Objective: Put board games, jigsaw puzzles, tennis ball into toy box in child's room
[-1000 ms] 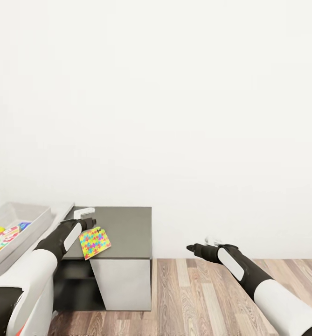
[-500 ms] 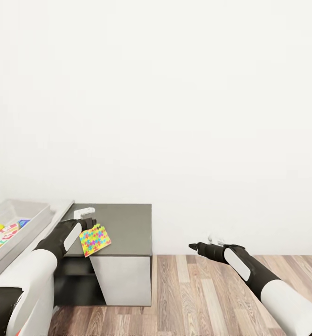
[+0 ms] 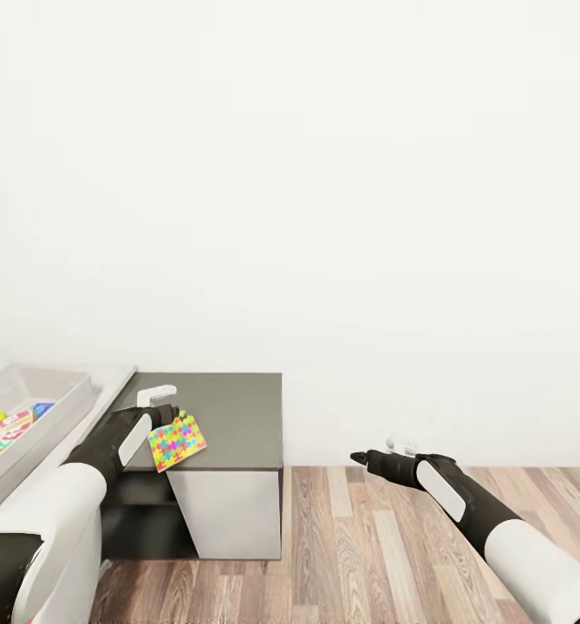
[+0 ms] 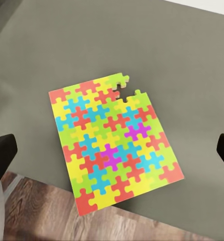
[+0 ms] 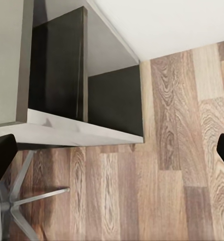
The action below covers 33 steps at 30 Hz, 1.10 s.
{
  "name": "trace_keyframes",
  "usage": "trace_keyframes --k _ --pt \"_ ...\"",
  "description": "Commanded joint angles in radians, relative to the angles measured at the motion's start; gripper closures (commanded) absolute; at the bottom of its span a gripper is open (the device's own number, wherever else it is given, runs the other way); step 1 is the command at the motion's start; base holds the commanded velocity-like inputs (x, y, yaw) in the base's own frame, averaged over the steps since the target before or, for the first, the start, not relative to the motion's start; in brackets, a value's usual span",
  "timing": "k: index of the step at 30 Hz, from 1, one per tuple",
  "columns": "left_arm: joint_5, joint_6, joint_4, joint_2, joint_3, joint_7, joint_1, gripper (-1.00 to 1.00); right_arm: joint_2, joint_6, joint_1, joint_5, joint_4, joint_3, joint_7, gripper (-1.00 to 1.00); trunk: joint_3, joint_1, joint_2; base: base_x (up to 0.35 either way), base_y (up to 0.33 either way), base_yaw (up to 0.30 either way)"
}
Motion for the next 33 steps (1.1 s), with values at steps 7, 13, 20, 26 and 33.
trace_keyframes --k 7,13,20,26,33 --pt "0.012 0.005 -0.004 0.001 -0.008 0.006 -0.001 -1.00 0.000 0.002 -0.001 -0.001 -0.001 0.004 0.001 -1.00 -0.014 0.001 -0.002 0.000 0.000 0.000" --pt "0.013 0.004 -0.009 -0.001 -0.008 0.006 0.000 -1.00 0.000 0.002 -0.001 -0.001 -0.001 0.004 0.001 -1.00 -0.023 0.001 -0.002 0.000 0.000 0.000" --pt "0.012 0.004 -0.010 -0.001 -0.008 0.006 -0.001 -1.00 0.000 0.002 -0.001 -0.001 -0.001 0.004 0.001 -1.00 -0.035 0.001 -0.002 0.012 0.000 0.000" --pt "0.012 -0.002 -0.010 -0.002 -0.007 0.007 0.000 -1.00 0.000 0.002 -0.001 -0.001 -0.001 0.004 0.001 -1.00 -0.045 0.001 -0.002 0.180 0.000 0.000" --pt "0.012 -0.009 -0.010 -0.003 -0.007 0.007 -0.001 -1.00 0.000 0.002 -0.001 -0.001 -0.001 0.004 0.001 -1.00 -0.056 0.001 -0.002 0.058 0.000 0.000"
